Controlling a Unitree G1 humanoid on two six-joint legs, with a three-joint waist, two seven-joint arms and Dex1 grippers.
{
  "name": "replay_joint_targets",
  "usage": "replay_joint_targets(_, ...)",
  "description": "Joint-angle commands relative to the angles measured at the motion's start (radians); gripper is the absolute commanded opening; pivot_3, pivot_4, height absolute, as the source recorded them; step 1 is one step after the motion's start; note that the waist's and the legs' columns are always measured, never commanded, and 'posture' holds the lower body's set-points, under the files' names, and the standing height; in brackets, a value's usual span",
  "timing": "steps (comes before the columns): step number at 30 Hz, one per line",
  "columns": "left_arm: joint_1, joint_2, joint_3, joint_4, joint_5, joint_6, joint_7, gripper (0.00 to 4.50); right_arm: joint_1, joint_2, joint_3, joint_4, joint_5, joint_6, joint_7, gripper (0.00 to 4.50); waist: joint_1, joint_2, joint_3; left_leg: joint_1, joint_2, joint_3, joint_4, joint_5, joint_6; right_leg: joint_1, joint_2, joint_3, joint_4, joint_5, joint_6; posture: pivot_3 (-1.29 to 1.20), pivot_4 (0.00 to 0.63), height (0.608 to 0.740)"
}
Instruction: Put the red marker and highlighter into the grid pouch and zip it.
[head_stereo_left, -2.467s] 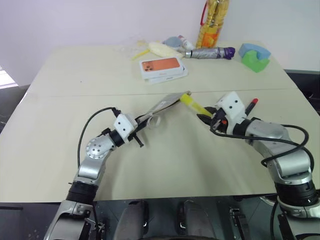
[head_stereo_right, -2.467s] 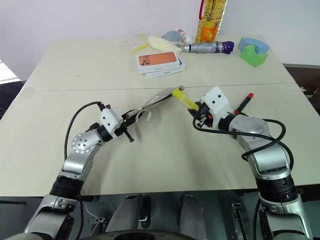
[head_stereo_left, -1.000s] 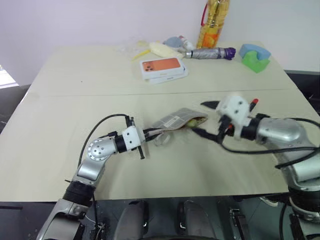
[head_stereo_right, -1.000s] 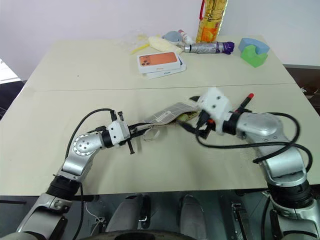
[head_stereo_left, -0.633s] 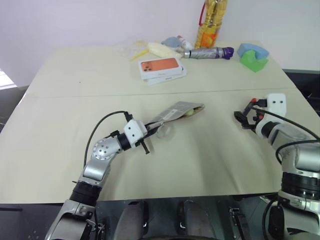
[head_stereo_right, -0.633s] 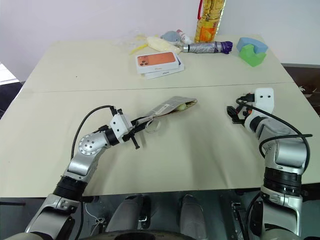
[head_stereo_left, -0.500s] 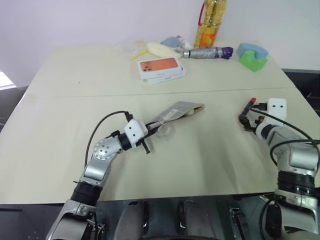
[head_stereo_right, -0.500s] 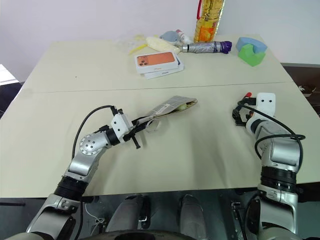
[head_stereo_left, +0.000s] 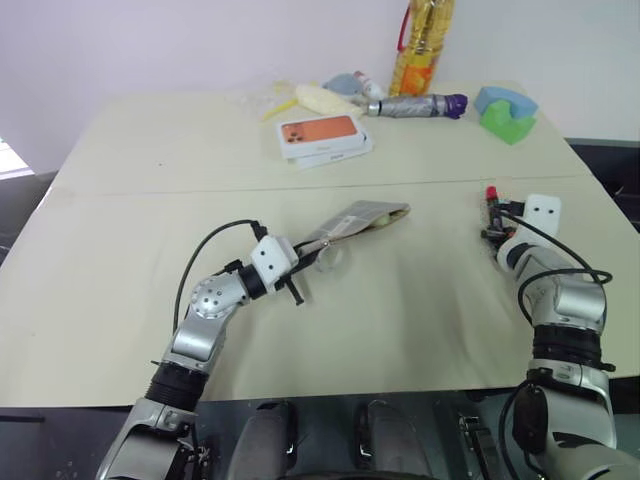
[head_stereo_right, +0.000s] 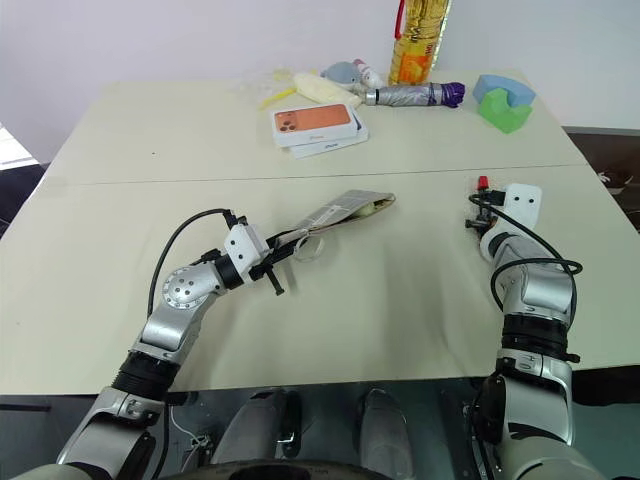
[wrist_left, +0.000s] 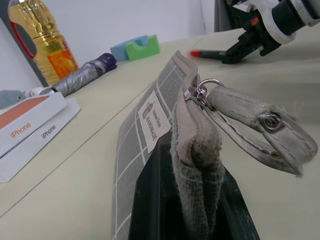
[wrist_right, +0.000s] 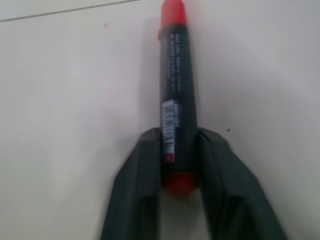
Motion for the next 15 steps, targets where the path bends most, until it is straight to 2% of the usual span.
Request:
replay_joint_targets(1, 0.0, 0.008, 0.017, -0.031, -0.005, -0.002, 0.009, 0.0, 0.01, -0.046, 0.035, -0.111, -0.017, -0.009, 0.027, 0.42, 0.0, 0.0, 0.0, 0.0, 0.0, 0.0, 0.0, 0.0, 0.0, 0.0, 0.0, 0.0, 0.0, 0.0, 0.0, 0.0, 0.15, 0.74)
replay_joint_targets(4, -0.006, 0.014, 0.028, -0.021, -0.006, -0.003, 0.015, 0.0, 0.067, -0.117, 0.114, -0.234, -0.043, -0.052, 0.127, 0.42, 0.001, 0.001, 0.0, 0.0, 0.0, 0.0, 0.0, 0.0, 0.0, 0.0, 0.0, 0.0, 0.0, 0.0, 0.0, 0.0, 0.15, 0.74)
replay_joint_targets(8, -0.027, 0.026, 0.049, 0.003, -0.016, -0.007, 0.015, 0.0, 0.206, -0.27, 0.226, -0.508, -0.031, -0.214, 0.395, 0.42, 0.002, 0.001, 0.0, 0.0, 0.0, 0.0, 0.0, 0.0, 0.0, 0.0, 0.0, 0.0, -0.001, 0.0, 0.0, 0.0, 0.15, 0.74)
replay_joint_targets(11, -0.039, 0.031, 0.056, 0.018, -0.02, -0.012, 0.008, 0.0, 0.288, -0.334, 0.241, -0.638, 0.021, -0.242, 0.526, 0.42, 0.001, 0.0, 0.0, 0.0, 0.0, -0.001, 0.0, 0.0, 0.0, 0.0, 0.001, 0.0, -0.001, 0.0, 0.001, 0.0, 0.15, 0.74)
replay_joint_targets(15, -0.054, 0.032, 0.062, 0.038, -0.022, -0.021, -0.002, 0.0, 0.352, -0.389, 0.26, -0.754, 0.066, -0.207, 0.629, 0.42, 0.003, -0.001, 0.001, 0.0, 0.0, -0.001, 0.0, 0.0, 0.0, 0.001, 0.0, 0.0, -0.001, 0.0, 0.001, 0.0, 0.15, 0.74)
